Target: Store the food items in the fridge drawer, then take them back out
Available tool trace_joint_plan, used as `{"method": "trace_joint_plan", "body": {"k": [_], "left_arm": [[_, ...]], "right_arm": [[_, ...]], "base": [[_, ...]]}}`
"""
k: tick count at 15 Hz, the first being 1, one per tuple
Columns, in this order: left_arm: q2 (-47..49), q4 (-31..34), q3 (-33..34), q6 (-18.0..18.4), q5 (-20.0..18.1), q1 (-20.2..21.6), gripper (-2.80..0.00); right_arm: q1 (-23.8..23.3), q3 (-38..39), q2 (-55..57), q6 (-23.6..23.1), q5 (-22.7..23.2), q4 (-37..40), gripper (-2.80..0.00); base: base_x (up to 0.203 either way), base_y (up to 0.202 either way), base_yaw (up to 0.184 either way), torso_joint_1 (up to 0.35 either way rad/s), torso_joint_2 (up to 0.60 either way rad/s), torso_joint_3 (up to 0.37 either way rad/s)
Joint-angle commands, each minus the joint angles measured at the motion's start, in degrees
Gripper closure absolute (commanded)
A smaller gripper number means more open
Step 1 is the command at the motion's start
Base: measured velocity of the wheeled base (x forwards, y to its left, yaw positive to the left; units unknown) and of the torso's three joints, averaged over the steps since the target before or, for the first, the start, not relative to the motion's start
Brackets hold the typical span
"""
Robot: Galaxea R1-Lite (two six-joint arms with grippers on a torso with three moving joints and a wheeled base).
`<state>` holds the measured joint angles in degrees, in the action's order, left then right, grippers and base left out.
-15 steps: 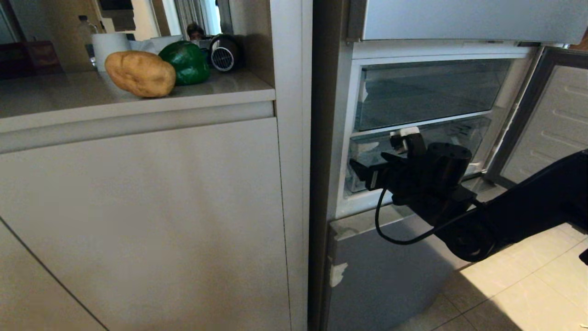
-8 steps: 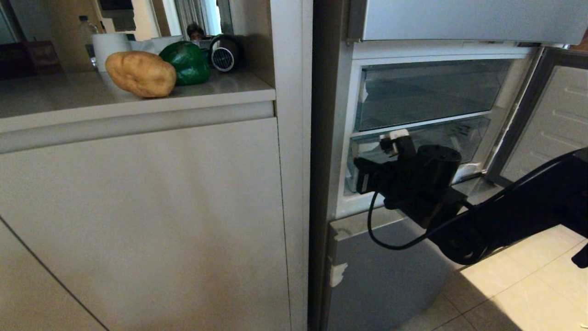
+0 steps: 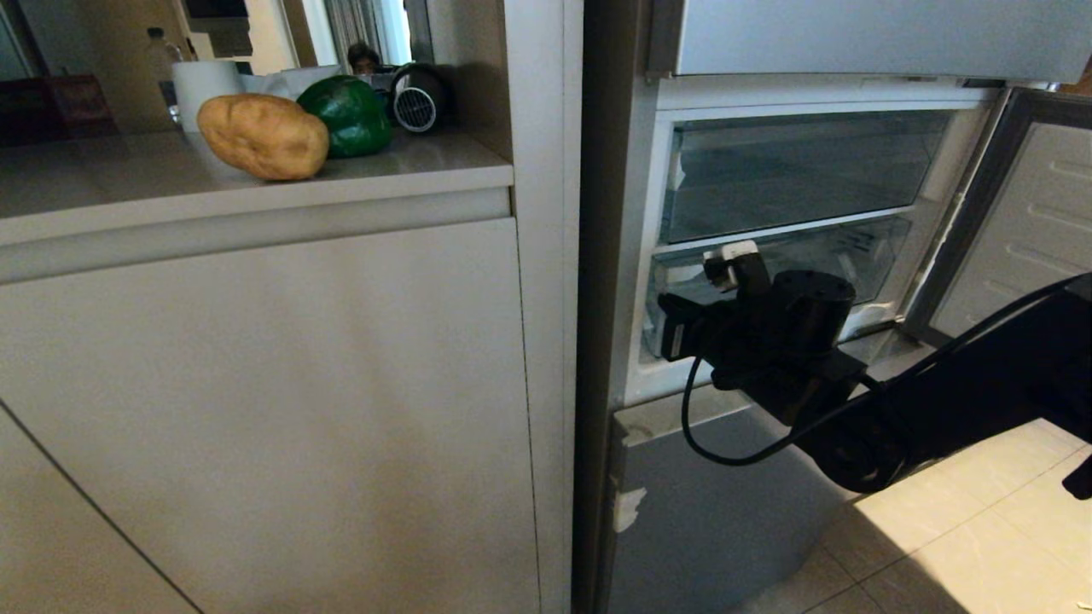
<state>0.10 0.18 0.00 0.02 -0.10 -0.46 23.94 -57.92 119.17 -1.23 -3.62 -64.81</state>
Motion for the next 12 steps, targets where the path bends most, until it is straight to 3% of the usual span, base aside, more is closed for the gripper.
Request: {"method": "trace_joint_plan", "body": {"k": [1,5,12], "left_arm": [[-0.01,-0.01,0.00,-0.02,0.01,0.02,0.00],[-0.01,-0.01,0.00,0.06,0.01,0.02,0.00],[-0.01,-0.01,0.00,0.02,0.01,0.02,0.00]], "right_arm": [[0.39,1.03,-1.32,-0.01,-0.05,-0.33,0.00],[2.14,7.45,-6.50,0.08,-0.17,-0.39,0.00],[7.52,18.06,-14.44,0.18,-6.64,-0.57,0.00]], "base": [[0.000,0.000,0.000,0.000,0.00,0.000],[0.000,0.000,0.000,0.000,0.00,0.000],[0.000,0.000,0.000,0.000,0.00,0.000]]}}
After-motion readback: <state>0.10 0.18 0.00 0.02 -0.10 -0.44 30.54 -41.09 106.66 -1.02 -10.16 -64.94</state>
